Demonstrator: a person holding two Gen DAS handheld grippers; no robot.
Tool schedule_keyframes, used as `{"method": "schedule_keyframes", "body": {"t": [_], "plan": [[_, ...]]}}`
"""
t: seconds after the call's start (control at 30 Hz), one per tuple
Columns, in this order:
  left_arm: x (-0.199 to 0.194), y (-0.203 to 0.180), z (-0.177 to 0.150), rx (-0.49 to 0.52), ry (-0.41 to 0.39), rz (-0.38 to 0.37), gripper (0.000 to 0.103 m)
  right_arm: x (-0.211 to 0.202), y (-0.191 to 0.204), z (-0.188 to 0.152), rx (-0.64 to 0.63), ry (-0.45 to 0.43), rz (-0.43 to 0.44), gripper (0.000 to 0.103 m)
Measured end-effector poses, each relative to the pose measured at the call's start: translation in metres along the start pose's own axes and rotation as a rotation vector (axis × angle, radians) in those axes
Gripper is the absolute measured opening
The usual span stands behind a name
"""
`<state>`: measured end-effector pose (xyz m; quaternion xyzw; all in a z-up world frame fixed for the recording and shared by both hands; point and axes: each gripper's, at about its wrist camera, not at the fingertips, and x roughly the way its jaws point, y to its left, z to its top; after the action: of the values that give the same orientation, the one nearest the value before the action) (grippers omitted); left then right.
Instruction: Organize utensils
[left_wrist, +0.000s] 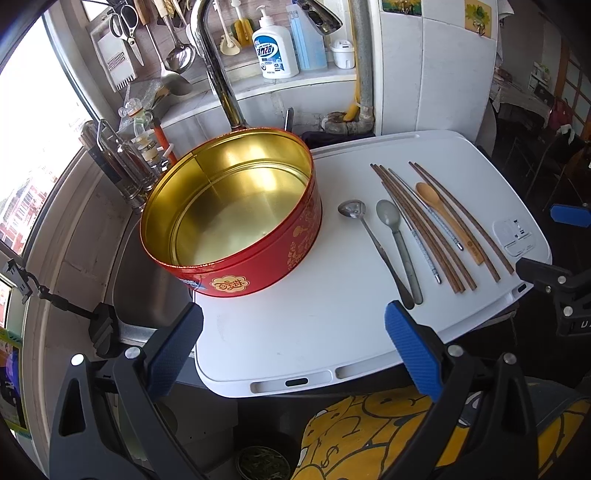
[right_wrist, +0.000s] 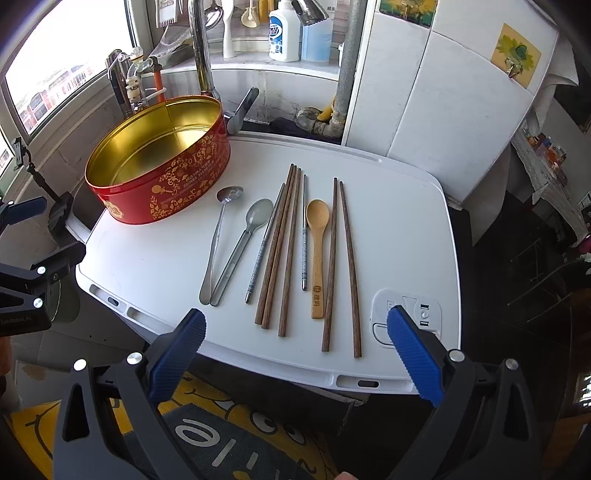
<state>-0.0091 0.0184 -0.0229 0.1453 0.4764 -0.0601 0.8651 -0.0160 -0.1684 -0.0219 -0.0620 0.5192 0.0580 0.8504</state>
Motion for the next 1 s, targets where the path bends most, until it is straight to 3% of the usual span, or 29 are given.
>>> {"method": "schedule_keyframes", "body": {"t": [1.0], "plan": [[0.0042, -0.0067, 0.0009, 0.016, 0.006, -0.011, 0.096, 0.0024, -0.0049, 0.0001, 0.004, 0.003, 0.003, 0.099]]}}
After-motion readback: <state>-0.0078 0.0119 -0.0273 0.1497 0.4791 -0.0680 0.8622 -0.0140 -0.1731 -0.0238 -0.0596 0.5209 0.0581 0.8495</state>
